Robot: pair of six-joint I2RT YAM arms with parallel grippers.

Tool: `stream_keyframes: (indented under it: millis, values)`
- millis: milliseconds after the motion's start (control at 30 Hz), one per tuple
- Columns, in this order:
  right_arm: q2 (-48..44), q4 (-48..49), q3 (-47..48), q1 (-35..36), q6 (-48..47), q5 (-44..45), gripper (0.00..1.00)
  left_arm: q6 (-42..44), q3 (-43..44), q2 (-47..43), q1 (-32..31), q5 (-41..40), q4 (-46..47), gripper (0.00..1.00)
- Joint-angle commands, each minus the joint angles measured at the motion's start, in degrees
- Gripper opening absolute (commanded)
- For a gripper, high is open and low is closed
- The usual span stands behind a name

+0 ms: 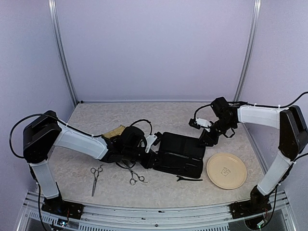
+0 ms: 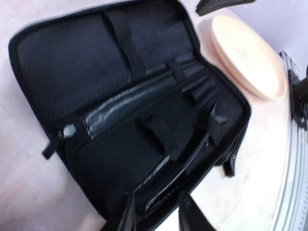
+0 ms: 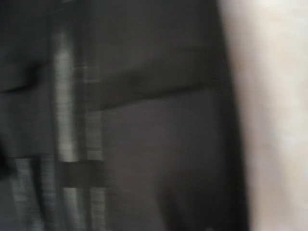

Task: Sort the hair-cutting tools

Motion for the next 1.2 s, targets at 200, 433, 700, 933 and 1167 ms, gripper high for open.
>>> stream_keyframes:
  millis: [200,433,700,933,1167]
  values:
    - [5.35,7.07,1.06,-2.81,1.22,3.07,0.53,8.53,13.14,5.28,-2.5,6.2,-2.51,0.41]
    - [8.01,9.04,2.09,-3.19,1.52,2.06,0.43,15.42,21.23,12.79,-4.61,14.95,-3.36,0.43]
    - [11.6,7.7,7.07,-2.53,1.91,-0.6,0.03,18.67,22.44,14.94,-4.89,13.18,-6.25,0.4]
    - [11.4,8.37,9.1,0.3,1.34,1.53,0.0,22.12,24.04,15.58,-5.54,8.55,-11.71,0.41]
    - [10.87,9.95,7.81,4.83,0.21,7.06,0.0,26.07,27.01,17.63,-5.46,5.58,-15.36,0.36]
